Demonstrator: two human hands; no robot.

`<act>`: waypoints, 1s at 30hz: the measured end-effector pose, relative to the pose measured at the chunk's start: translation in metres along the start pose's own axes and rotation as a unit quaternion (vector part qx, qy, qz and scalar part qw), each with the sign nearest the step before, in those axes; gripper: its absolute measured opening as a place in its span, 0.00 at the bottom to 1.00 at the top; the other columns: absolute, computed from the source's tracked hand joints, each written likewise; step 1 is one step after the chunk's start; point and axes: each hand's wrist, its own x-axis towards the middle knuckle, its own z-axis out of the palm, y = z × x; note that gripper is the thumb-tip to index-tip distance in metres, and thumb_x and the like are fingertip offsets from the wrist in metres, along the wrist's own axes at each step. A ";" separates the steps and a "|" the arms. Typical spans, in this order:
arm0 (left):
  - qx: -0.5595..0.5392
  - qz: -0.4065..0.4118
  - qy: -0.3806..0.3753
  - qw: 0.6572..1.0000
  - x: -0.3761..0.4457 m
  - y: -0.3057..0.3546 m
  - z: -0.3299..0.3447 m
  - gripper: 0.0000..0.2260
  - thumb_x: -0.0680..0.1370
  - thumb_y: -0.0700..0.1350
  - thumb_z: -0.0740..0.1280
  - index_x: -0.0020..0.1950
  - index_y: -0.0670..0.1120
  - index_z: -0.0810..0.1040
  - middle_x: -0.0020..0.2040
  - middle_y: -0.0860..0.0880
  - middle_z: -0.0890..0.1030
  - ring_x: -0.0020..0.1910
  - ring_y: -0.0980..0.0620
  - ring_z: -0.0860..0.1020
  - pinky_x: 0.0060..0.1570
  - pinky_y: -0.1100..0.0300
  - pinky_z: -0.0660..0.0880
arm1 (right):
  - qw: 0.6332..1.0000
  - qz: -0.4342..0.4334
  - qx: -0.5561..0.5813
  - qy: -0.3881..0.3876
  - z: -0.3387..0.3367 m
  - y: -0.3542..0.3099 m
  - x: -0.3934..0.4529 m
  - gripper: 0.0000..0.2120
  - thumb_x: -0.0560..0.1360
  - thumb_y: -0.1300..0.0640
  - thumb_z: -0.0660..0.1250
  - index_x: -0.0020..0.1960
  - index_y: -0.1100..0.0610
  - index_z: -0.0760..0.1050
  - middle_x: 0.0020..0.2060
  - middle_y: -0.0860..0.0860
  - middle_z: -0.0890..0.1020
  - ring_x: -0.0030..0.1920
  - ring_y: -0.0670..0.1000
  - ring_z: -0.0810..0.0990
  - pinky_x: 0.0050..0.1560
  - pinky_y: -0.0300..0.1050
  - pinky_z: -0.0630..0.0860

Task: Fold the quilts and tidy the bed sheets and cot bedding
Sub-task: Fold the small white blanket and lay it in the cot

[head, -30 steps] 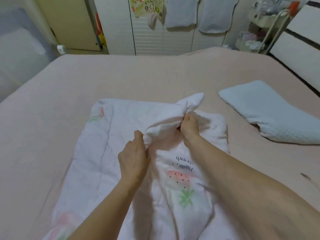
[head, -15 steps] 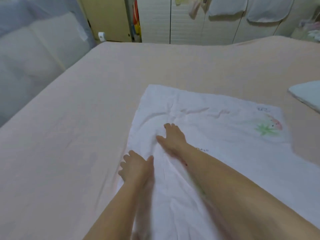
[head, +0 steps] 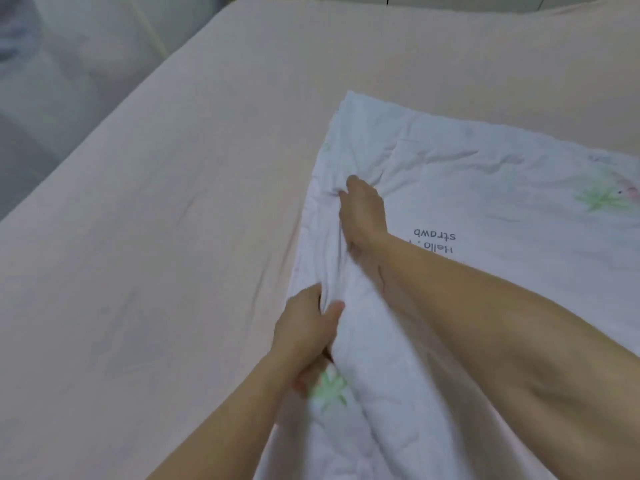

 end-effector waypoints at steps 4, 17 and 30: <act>-0.094 -0.080 0.241 0.963 0.003 -0.008 -0.034 0.09 0.79 0.43 0.63 0.41 0.42 0.67 0.36 0.47 0.73 0.36 0.45 0.70 0.33 0.57 0.58 | 0.992 0.027 0.110 -0.059 -0.001 -0.009 -0.033 0.05 0.80 0.60 0.55 0.48 0.60 0.69 0.44 0.57 0.76 0.46 0.58 0.74 0.41 0.47 0.64; 0.103 -0.163 -0.081 0.978 -0.227 -0.081 -0.015 0.14 0.76 0.53 0.64 0.54 0.49 0.64 0.55 0.45 0.74 0.52 0.43 0.74 0.51 0.52 0.71 | 0.975 -0.183 -0.077 -0.095 -0.069 -0.011 -0.349 0.11 0.76 0.51 0.66 0.46 0.58 0.71 0.42 0.55 0.74 0.40 0.57 0.75 0.33 0.46 0.66; -0.031 -0.022 0.020 0.999 -0.421 -0.125 -0.021 0.15 0.78 0.37 0.59 0.56 0.54 0.59 0.49 0.46 0.74 0.41 0.48 0.75 0.36 0.59 0.66 | 0.953 0.143 0.215 -0.157 -0.060 -0.067 -0.490 0.11 0.71 0.71 0.60 0.35 0.59 0.74 0.35 0.59 0.80 0.39 0.57 0.82 0.40 0.46 0.76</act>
